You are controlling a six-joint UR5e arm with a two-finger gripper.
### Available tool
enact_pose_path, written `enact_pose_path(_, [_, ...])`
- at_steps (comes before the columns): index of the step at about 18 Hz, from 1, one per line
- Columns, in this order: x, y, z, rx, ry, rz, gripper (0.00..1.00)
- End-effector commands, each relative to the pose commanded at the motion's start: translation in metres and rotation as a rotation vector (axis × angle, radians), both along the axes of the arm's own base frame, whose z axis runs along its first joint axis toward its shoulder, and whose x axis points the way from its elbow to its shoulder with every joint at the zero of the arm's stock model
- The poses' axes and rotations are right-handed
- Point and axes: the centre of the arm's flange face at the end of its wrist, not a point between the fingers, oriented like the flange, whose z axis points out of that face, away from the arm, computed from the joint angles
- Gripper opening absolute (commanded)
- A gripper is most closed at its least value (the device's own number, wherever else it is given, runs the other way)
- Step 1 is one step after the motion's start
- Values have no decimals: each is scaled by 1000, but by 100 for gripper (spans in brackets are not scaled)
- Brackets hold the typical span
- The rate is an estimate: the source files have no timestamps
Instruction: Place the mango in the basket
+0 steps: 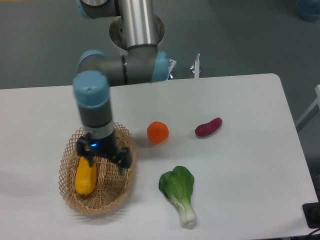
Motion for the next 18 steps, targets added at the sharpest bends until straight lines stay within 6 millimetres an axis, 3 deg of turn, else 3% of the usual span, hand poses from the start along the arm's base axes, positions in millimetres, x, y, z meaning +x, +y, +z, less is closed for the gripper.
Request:
enact_pose_path(3, [-34,-14,18,-57,2,-26,100])
enact_pose_path(5, [-55,-38,44,-90,5,-48,100])
enact_pose_path(9, [-77,-62,45,-154,-20,-109,100])
enact_pose_path(11, [-86,-73,56,-149,-5,-109,100])
enact_pose_path(18, [-108,-89,62,-166,27,-198,100])
